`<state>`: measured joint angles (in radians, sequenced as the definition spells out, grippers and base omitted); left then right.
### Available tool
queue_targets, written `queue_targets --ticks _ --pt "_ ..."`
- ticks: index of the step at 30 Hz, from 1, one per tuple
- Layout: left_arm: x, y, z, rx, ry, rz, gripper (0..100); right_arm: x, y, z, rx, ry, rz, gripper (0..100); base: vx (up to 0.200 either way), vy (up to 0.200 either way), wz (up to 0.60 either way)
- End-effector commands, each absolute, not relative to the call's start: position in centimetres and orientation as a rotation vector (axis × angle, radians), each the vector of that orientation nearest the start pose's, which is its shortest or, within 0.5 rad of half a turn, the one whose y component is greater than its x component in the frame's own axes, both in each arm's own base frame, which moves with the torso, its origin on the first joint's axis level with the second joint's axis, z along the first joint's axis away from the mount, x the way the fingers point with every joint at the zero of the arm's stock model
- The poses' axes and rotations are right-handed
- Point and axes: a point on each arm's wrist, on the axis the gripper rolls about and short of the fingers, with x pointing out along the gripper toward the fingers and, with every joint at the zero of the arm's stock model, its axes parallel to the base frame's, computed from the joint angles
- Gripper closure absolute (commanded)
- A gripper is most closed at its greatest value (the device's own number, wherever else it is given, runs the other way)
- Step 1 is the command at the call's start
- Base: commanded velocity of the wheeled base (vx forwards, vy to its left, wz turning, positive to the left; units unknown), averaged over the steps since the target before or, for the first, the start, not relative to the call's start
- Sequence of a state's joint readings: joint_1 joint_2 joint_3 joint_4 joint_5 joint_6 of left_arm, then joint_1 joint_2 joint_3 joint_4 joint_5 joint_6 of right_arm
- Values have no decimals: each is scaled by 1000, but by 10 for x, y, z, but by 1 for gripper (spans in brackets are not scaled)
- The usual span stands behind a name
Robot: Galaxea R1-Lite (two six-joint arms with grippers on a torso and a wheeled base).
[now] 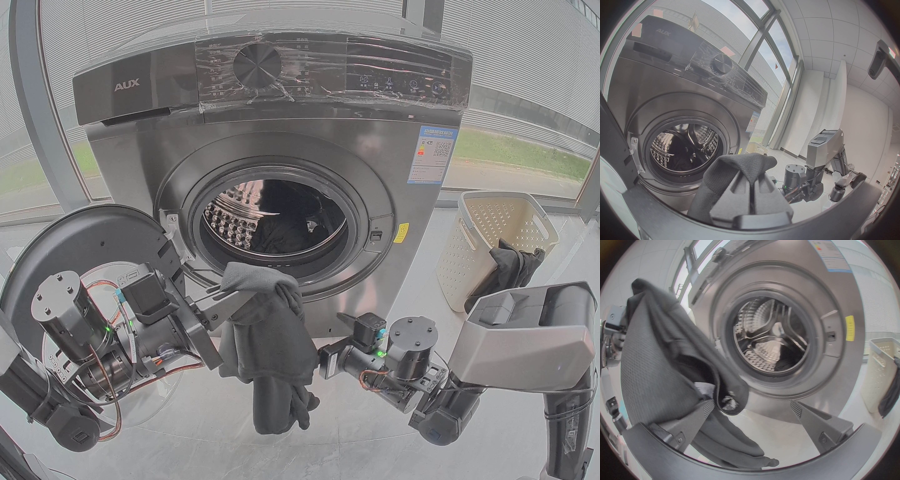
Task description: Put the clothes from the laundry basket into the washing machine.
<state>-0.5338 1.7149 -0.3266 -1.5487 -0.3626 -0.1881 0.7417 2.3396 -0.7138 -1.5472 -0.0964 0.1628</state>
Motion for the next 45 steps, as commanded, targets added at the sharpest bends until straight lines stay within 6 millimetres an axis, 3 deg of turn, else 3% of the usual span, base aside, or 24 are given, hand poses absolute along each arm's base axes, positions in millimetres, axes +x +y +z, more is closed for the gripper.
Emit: queue_targets --ticks 1,10,20,21,28,40,45 --pt "210 -134 155 -190 -80 -907 100 267 267 33 130 118 719 0 0 0 0" --pt "209 -132 154 -186 -76 -903 100 261 278 41 147 97 802 0 0 0 0" --pt "207 -132 154 -187 -76 -909 100 279 283 52 159 11 783 0 0 0 0" --pt "206 -132 155 -188 -80 -910 100 280 283 53 153 5 781 100 0 0 0" --pt "208 -129 156 -189 -82 -895 100 279 279 56 148 7 761 100 0 0 0" --pt "206 -128 160 -199 -99 -886 100 257 242 88 143 0 686 100 0 0 0" --pt "206 -127 161 -200 -102 -880 100 248 233 89 130 22 683 100 0 0 0"
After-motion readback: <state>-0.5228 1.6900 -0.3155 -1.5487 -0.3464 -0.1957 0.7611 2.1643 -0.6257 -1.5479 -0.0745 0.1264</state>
